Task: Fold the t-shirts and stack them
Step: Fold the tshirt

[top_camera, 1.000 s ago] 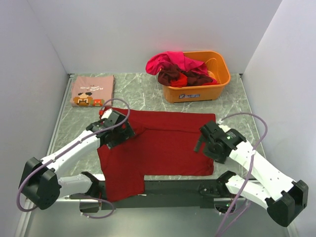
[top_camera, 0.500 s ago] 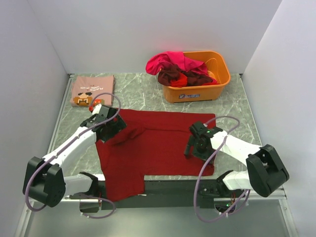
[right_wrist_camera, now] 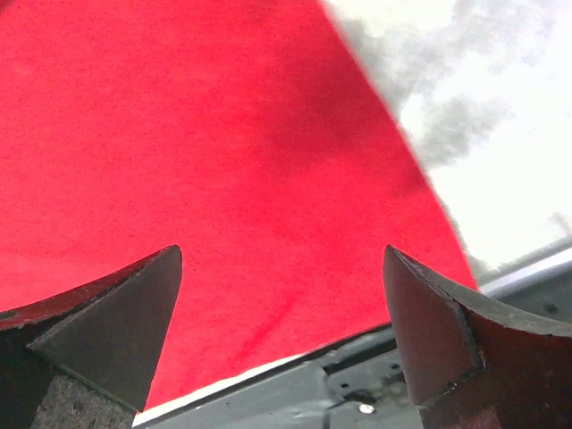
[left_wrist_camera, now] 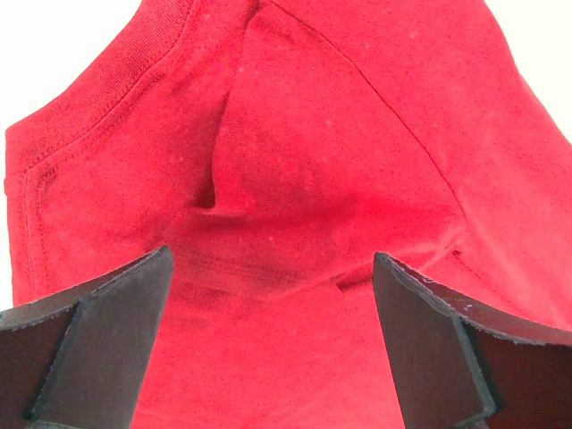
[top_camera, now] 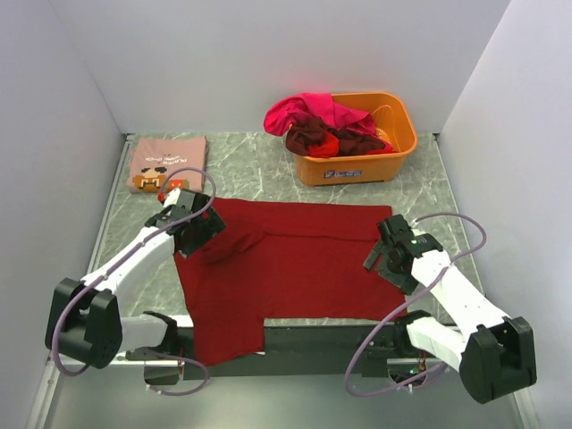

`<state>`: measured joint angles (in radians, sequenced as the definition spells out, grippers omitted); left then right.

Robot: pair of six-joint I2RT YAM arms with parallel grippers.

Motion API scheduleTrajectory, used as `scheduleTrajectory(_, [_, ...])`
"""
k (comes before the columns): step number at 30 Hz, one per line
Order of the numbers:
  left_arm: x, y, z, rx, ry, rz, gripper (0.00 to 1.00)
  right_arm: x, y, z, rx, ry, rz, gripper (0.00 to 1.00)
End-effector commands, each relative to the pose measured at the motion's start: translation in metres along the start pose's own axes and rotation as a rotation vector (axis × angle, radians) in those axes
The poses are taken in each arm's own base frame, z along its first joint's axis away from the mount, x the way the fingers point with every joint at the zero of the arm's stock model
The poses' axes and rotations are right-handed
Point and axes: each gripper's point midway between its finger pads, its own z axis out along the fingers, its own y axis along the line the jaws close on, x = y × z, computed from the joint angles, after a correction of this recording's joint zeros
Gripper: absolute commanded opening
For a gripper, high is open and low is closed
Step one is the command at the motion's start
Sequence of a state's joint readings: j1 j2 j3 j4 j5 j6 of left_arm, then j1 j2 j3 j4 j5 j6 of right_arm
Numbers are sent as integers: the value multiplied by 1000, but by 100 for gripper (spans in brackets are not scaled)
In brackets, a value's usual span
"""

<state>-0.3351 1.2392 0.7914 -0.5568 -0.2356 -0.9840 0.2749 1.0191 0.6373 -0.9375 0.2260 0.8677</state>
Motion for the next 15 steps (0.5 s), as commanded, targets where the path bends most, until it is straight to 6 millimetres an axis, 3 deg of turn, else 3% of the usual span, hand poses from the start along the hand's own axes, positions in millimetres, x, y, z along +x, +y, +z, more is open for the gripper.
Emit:
scheduleTrajectory(1, [-20, -16, 1, 24, -56, -2, 99, -25, 42, -12, -176, -64, -33, 99])
scheduleTrajectory(3, [-24, -21, 6, 26, -65, 1, 99, -41, 74, -18, -291, -100, -46, 99])
scheduleTrajectory(7, [-23, -28, 26, 63, -36, -1, 99, -57, 112, -9, -378, -116, -98, 98])
scheduleTrajectory(8, [-17, -32, 34, 84, 0, 1, 99, -58, 113, 2, -343, -103, -113, 97])
scheduleTrajectory(12, [-11, -25, 60, 49, 50, -4, 99, -83, 133, 18, -323, -164, -139, 97])
scheduleTrajectory(15, [-7, -22, 73, 20, 73, -2, 99, -96, 137, 36, -268, -183, -144, 97])
